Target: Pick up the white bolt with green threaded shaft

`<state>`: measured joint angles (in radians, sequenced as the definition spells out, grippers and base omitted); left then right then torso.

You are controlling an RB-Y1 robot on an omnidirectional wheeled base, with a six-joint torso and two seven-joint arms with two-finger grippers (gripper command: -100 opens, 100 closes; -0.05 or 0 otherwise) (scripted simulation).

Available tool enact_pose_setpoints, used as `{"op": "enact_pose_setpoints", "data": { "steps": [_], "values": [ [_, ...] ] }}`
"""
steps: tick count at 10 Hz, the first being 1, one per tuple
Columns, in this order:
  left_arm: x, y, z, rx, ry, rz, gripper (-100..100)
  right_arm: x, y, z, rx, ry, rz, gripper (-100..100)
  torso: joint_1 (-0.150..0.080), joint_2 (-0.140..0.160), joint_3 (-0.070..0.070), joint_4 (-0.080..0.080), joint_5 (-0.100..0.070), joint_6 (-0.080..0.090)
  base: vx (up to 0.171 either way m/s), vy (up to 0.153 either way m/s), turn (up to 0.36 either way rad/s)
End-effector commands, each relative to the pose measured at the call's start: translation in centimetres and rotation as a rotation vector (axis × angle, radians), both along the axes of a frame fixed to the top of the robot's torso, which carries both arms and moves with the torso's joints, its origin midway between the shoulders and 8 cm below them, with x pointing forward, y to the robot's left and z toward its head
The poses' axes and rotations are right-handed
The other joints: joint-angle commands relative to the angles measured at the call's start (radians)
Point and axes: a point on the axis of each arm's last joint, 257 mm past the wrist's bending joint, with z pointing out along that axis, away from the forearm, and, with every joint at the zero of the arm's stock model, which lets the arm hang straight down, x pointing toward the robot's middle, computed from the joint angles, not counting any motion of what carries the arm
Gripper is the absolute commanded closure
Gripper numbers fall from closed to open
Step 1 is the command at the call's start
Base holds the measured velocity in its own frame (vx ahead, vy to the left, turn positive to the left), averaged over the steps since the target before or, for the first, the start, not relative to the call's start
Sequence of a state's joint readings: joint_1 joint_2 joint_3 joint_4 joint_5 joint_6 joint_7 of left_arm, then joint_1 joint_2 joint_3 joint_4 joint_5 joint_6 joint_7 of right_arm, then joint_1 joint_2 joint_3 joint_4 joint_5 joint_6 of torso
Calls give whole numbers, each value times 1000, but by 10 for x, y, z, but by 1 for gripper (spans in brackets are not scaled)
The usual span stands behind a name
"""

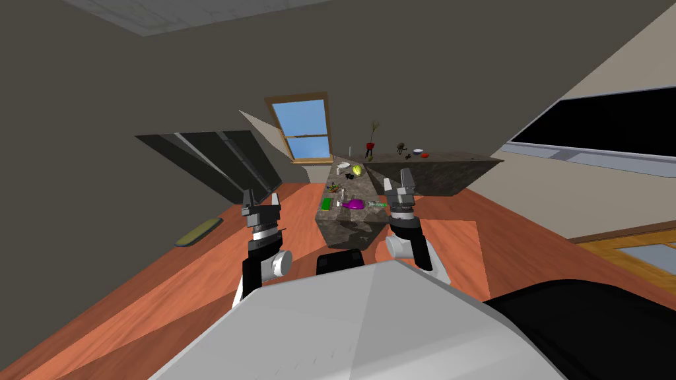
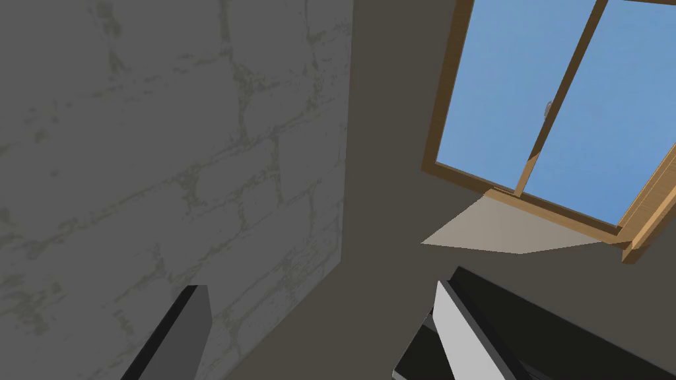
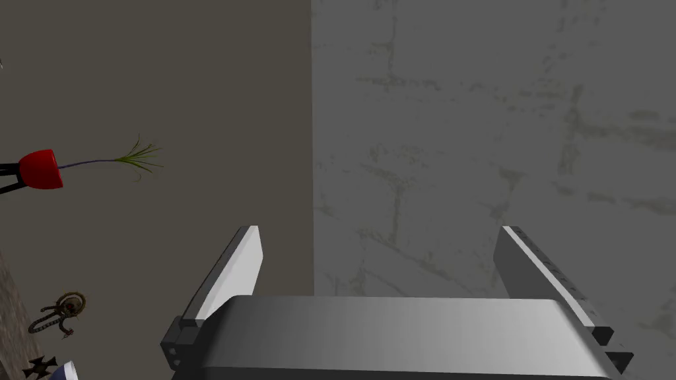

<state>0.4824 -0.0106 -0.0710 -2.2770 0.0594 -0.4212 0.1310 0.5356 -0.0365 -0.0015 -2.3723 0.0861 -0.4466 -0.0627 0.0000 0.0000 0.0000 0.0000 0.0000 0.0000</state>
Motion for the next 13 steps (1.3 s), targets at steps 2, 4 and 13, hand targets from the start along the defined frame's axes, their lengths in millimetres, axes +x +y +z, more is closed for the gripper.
{"op": "enact_pose_setpoints", "data": {
  "steps": [2, 4, 13],
  "values": [
    [0, 0, 0, 0, 0, 0, 0, 3, 6, -11, -54, 31, 17, -100, 1, 3, 2, 1, 0, 0, -92, 31, -30],
    [0, 0, 0, 0, 0, 0, 0, 7, 13, -27, -116, 73, 36, -100, 4, 11, 6, 2, 1, 0, -187, 81, -36],
    [0, 0, 0, 0, 0, 0, 0, 17, 29, -120, -391, 274, 107, -100, 2, 8, 5, 2, 1, 0, -140, 59, -7]
  ]
}}
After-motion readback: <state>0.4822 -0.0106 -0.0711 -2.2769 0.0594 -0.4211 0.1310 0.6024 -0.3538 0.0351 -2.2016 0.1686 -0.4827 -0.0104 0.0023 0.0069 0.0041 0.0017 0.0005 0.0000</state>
